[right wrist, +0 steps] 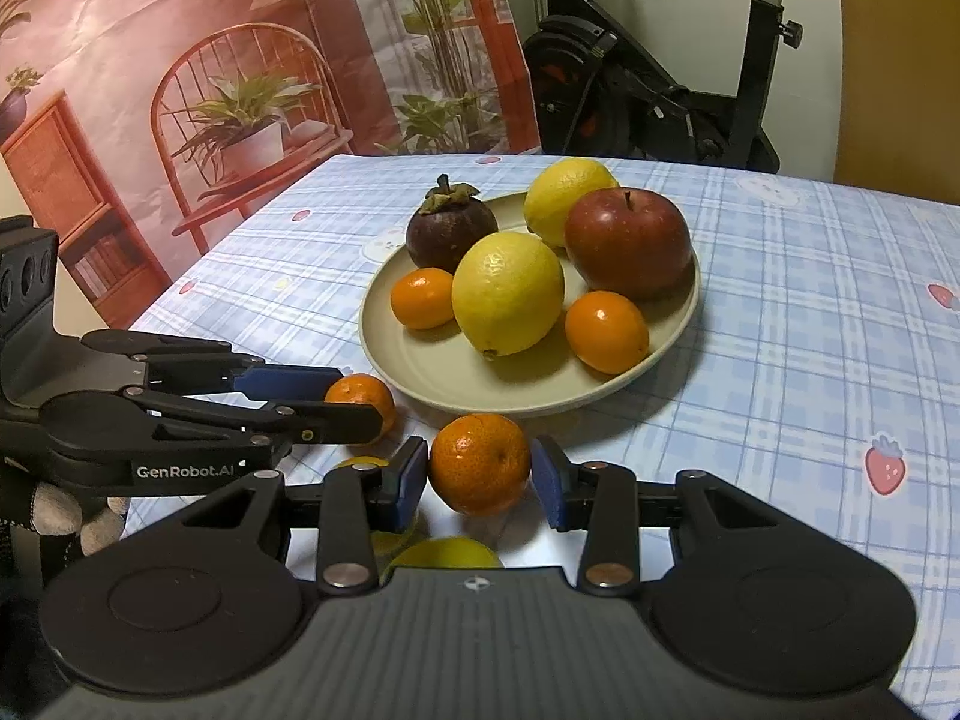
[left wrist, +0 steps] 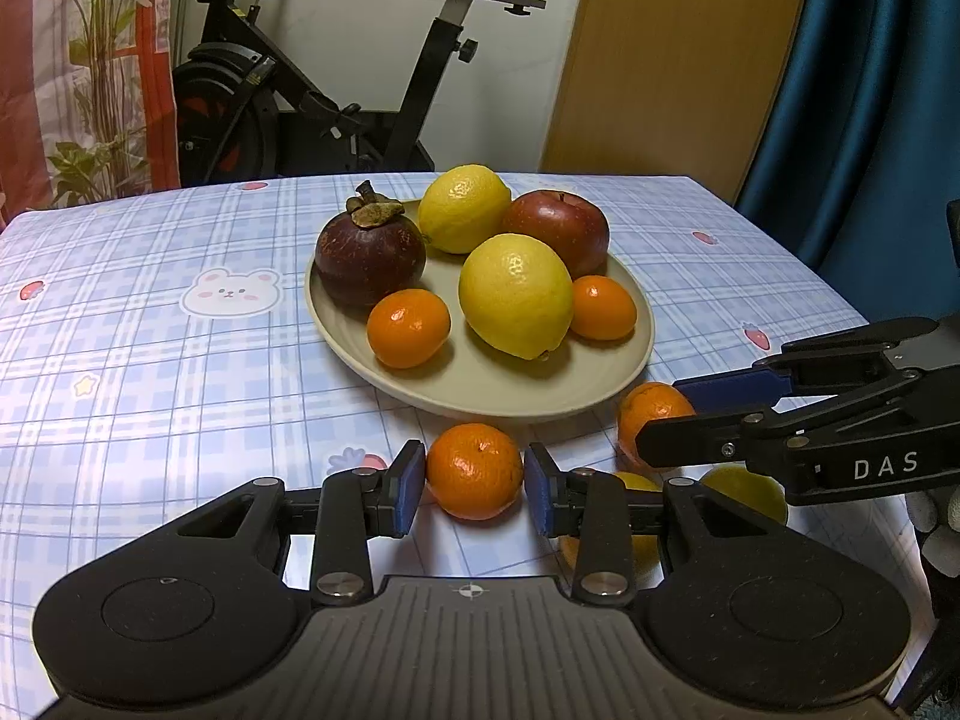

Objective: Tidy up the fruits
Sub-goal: 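Lift both held oranges and carry them over the beige plate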

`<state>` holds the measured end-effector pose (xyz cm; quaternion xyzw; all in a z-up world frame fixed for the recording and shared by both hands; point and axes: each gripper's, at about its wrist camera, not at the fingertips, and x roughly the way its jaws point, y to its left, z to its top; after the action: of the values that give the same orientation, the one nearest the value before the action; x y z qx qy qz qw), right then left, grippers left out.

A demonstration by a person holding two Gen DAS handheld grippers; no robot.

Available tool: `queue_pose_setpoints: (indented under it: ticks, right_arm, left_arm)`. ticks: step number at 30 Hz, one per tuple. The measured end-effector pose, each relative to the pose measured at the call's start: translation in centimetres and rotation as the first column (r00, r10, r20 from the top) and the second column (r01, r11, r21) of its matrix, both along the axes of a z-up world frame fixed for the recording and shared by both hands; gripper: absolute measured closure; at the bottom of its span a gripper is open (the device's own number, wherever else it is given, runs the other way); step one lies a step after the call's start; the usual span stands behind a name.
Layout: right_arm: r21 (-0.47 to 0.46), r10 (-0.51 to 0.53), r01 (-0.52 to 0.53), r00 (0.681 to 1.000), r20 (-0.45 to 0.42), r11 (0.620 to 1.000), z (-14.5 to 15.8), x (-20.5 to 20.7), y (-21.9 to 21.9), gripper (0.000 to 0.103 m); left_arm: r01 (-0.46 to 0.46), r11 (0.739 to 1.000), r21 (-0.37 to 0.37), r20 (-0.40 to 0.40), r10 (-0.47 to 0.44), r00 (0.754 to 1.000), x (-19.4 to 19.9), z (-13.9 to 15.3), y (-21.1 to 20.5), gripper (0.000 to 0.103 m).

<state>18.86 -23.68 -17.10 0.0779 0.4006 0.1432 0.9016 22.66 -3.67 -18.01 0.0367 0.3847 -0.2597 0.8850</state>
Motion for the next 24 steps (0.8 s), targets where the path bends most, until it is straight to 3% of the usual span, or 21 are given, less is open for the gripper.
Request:
queue_pose_setpoints:
  ticks: [13,21,24]
  right_arm:
    - [0.013,-0.031,0.030,0.995,0.093,0.999,2.1,-0.2,-1.0,0.062]
    - [-0.147,0.016,0.006,0.989,0.148,0.989,1.9,2.0,0.2,0.062]
    - [-0.162,0.036,-0.011,0.988,0.148,0.987,1.5,2.3,0.3,0.062]
  left_arm:
    - [-0.054,0.997,-0.058,0.134,0.061,0.989,-1.0,3.6,1.0,0.066]
    - [-0.036,0.999,-0.006,0.144,0.037,0.989,1.6,3.2,-1.2,0.066]
    - [-0.026,1.000,0.007,0.136,0.025,0.990,1.8,2.7,-1.5,0.066]
